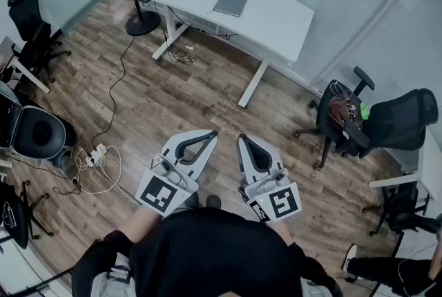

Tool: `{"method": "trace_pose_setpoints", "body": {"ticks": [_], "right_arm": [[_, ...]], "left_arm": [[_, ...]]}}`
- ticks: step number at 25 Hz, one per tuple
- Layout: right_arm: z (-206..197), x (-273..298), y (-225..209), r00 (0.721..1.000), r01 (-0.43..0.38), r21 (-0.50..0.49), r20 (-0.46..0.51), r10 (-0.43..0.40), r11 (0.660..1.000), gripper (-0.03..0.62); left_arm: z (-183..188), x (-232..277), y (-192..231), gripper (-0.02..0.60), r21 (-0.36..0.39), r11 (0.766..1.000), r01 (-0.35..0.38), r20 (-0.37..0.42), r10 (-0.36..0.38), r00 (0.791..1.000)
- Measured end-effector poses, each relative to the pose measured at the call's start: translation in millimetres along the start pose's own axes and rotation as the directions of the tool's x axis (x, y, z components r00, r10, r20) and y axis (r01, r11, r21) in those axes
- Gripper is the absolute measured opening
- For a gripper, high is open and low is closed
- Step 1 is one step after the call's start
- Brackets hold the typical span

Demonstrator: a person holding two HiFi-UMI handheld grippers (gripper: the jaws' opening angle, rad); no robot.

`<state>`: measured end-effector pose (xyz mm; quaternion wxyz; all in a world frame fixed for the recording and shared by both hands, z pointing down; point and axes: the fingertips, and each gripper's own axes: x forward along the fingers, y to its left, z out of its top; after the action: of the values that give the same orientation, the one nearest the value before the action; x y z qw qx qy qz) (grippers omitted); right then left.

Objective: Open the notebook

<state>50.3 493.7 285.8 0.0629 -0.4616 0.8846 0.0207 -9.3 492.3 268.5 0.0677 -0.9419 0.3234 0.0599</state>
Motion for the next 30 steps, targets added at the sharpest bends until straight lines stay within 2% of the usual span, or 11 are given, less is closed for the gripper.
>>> {"method": "trace_pose_setpoints", "body": {"ticks": [3, 5, 11, 14, 18, 21, 24, 30], "right_arm": [[0.0, 3.0, -0.2, 1.000, -0.006, -0.010, -0.011, 0.006, 1.000, 0.005], [0.4, 4.2, 0.9, 1.000, -0.005, -0.012, -0.012, 0.005, 1.000, 0.003], [1.4, 7.6, 10.1, 1.000, -0.016, 0.015, 0.001, 0.016, 1.000, 0.003], [-2.2, 8.1, 8.3, 1.000, -0.002, -0.004, -0.008, 0.002, 1.000, 0.005], [-4.3, 17.0, 21.8, 0.999, -0.029, 0.007, -0.018, 0.029, 1.000, 0.005], [-1.5, 22.3, 29.5, 1.000, -0.026, 0.024, 0.005, 0.026, 0.999, 0.005], [-0.3, 25.3, 29.7, 0.999, 0.001, 0.000, 0.035, -0.001, 1.000, 0.005], [-14.0, 26.0, 43.1, 1.000, 0.020, 0.019, 0.015, -0.020, 1.000, 0.005]], "left_arm": [[2.1, 1.9, 1.7, 0.011, 0.037, 0.999, -0.002, 0.000, 0.002, 1.000], [1.5, 1.3, 2.9, 0.011, 0.033, 0.999, -0.002, -0.001, 0.002, 1.000], [-5.2, -5.3, 8.8, 0.011, -0.023, 1.000, -0.011, -0.002, 0.011, 1.000], [-5.5, -7.0, 11.5, 0.011, -0.033, 0.999, -0.005, -0.001, 0.005, 1.000], [-5.0, -12.9, 20.6, 0.011, -0.075, 0.997, -0.002, 0.006, 0.003, 1.000], [-4.5, -20.9, 26.0, 0.011, -0.069, 0.998, 0.002, 0.002, -0.002, 1.000], [-4.6, -30.3, 32.2, 0.011, -0.059, 0.998, 0.004, -0.001, -0.004, 1.000], [-6.3, -42.3, 35.9, 0.011, -0.024, 1.000, 0.020, 0.001, -0.020, 1.000]]}}
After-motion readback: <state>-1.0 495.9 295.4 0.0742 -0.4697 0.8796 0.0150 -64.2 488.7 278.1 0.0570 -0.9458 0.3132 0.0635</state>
